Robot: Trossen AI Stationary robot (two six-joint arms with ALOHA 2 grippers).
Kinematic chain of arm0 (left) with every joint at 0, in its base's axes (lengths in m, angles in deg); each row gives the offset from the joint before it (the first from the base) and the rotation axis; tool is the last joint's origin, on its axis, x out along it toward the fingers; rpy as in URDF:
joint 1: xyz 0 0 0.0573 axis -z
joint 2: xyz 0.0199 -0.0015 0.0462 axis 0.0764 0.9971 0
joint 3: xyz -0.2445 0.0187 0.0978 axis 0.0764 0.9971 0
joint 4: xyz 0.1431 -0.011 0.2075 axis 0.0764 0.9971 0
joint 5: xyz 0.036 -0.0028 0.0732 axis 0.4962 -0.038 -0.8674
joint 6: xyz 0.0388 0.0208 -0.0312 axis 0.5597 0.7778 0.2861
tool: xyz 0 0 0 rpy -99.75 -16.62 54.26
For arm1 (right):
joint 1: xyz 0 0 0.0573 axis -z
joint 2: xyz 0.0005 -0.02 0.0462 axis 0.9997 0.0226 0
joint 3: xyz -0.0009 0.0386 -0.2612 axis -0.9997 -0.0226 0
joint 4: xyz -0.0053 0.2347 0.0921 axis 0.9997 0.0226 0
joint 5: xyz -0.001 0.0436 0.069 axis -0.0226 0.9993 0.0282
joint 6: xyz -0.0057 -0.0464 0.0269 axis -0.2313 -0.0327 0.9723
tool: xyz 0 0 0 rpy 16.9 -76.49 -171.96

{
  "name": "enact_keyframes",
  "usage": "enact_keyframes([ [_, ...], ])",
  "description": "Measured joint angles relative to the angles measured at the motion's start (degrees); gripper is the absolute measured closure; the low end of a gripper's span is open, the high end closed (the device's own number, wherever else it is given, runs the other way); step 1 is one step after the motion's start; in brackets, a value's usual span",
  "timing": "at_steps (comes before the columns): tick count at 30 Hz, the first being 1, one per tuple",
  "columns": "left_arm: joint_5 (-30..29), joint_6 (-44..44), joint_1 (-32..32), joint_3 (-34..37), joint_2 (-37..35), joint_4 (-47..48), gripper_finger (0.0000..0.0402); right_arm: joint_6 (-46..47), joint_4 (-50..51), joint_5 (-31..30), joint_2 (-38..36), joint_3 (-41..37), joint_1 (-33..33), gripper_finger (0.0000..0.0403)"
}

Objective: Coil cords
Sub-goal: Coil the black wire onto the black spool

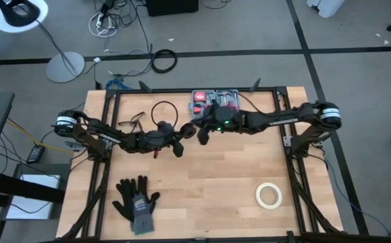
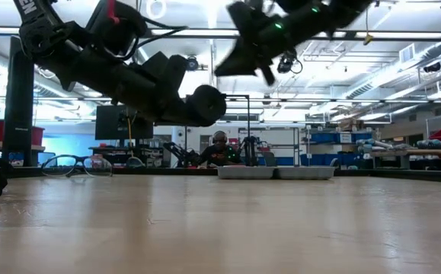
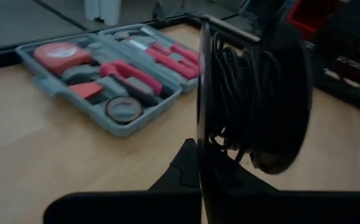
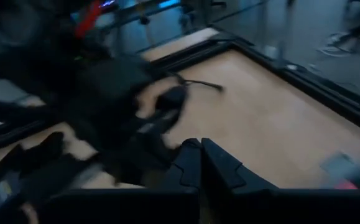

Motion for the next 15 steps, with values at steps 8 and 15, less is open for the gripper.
enact_keyframes([
  [8, -2.55, -3.35, 0.04, 0.05, -0.04, 1.56, 0.0401, -4.41, 4.0, 1.09, 10.61, 13.04, -3.42, 0.0403],
  [15, -1.58, -3.21, -0.02, 0.21, 0.13, -0.95, 0.0401, -4.5, 3.57, 1.47, 15.96, 15.13, -4.3, 0.0402],
])
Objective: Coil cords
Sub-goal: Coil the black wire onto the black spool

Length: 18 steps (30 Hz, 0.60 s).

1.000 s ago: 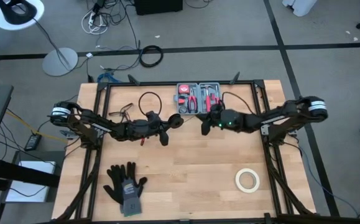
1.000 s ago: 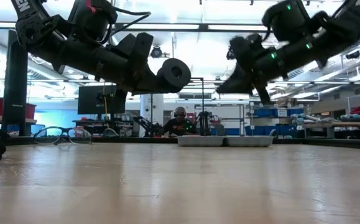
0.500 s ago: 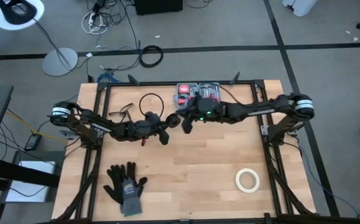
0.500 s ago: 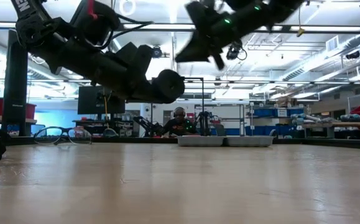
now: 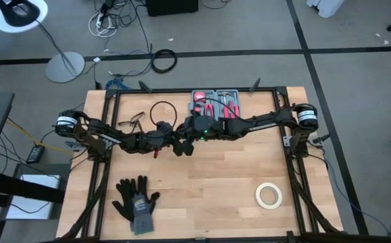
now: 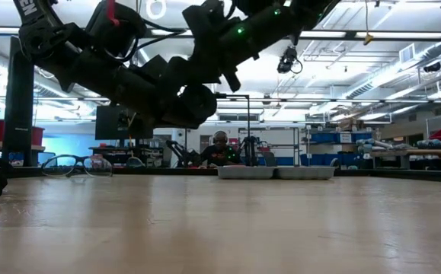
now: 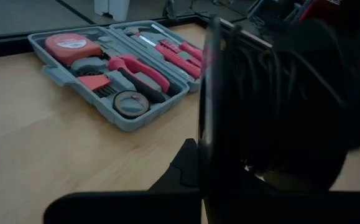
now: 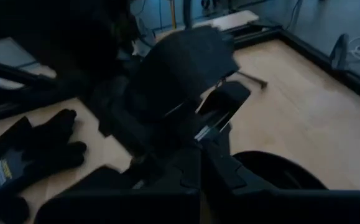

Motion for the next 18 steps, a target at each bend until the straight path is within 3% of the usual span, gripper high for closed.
enact_keyframes([
  [13, 5.7, -0.84, 0.02, 0.0, 0.0, -2.57, 0.0401, -4.93, 2.64, 0.19, -1.01, -0.06, -1.58, 0.0367],
  [18, 8.92, -0.85, 0.01, -0.15, 0.0, -3.0, 0.0401, -5.0, 8.83, 0.35, -3.8, -0.1, -2.33, 0.0352],
])
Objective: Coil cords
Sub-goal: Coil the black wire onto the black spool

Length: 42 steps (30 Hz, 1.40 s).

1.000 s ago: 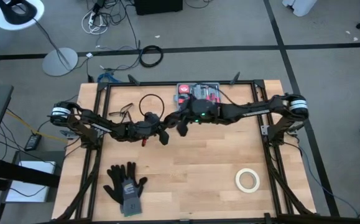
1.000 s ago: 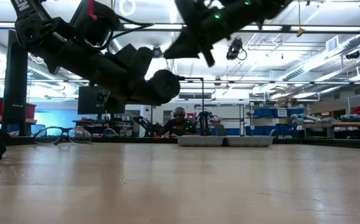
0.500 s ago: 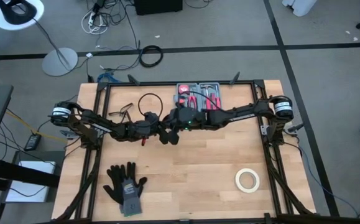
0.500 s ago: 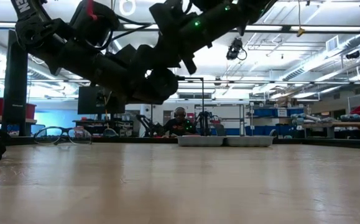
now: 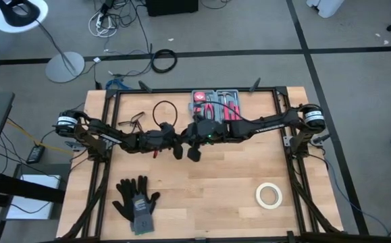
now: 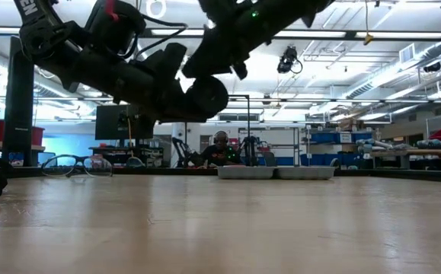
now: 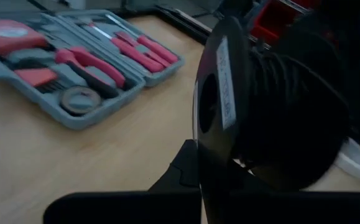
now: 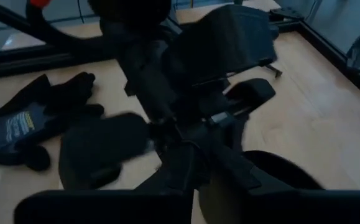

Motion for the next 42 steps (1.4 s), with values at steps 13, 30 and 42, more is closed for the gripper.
enact_keyframes([
  [13, 7.34, -1.06, 0.01, 0.0, -0.02, -2.11, 0.0401, -3.92, 6.16, -4.05, -2.84, -0.03, -2.7, 0.0346],
  [30, 9.34, -0.92, 0.01, 0.01, -0.02, -1.23, 0.0401, -5.88, 6.63, -4.73, -2.76, -0.12, -3.37, 0.0348],
  [42, 8.63, -0.25, -0.1, 0.0, -0.13, -0.05, 0.0401, -5.95, 6.77, -5.65, -2.69, -0.29, -3.32, 0.0349],
])
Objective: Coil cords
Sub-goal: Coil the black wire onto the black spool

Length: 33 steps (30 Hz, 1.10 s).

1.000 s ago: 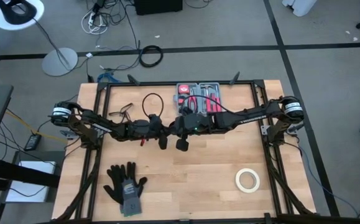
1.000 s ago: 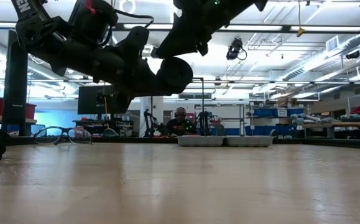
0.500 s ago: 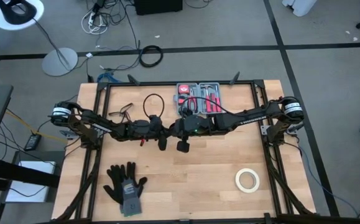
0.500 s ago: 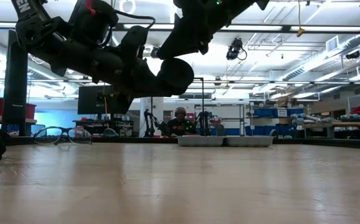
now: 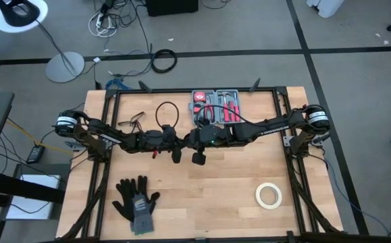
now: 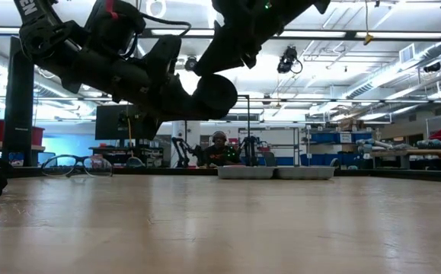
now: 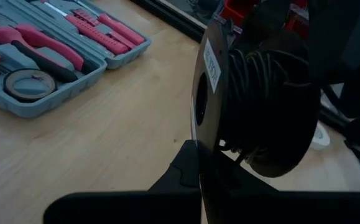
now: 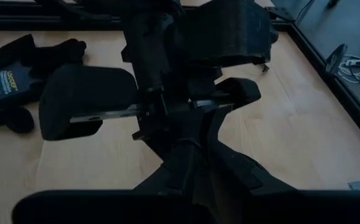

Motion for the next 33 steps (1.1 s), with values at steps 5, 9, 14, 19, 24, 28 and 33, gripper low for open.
enact_keyframes([
  [5, -0.2, -0.17, 0.0, 0.0, -0.04, 3.14, 0.0401, 0.61, -6.71, -0.69, 0.0, -4.88, 0.0, 0.0344],
  [9, -0.19, -1.61, 0.0, 0.0, 0.26, 5.49, 0.0401, 3.08, -17.87, -0.99, 0.0, -11.91, 0.01, 0.0343],
  [14, 2.69, -3.98, 0.0, -0.06, 4.82, 0.97, 0.0401, 6.0, -25.95, -1.02, 0.0, -17.2, 0.04, 0.0343],
  [19, 4.78, -5.94, -0.14, -1.08, 11.46, -5.58, 0.0401, 9.24, -26.46, -0.92, 0.02, -19.64, 0.06, 0.0343],
  [24, 6.64, -8.05, -0.53, -2.72, 15.43, -6.67, 0.0401, 11.98, -26.59, -0.73, 0.04, -21.95, 0.07, 0.0343],
  [28, 7.4, -7.88, -0.67, -3.39, 16.09, -6.66, 0.0401, 13.24, -27.08, -0.7, 0.04, -22.85, 0.07, 0.0343],
  [33, 8.4, -7.85, -1.28, -3.43, 16.09, -6.54, 0.0401, 13.36, -27.42, -0.72, 0.02, -22.95, 0.07, 0.0343],
])
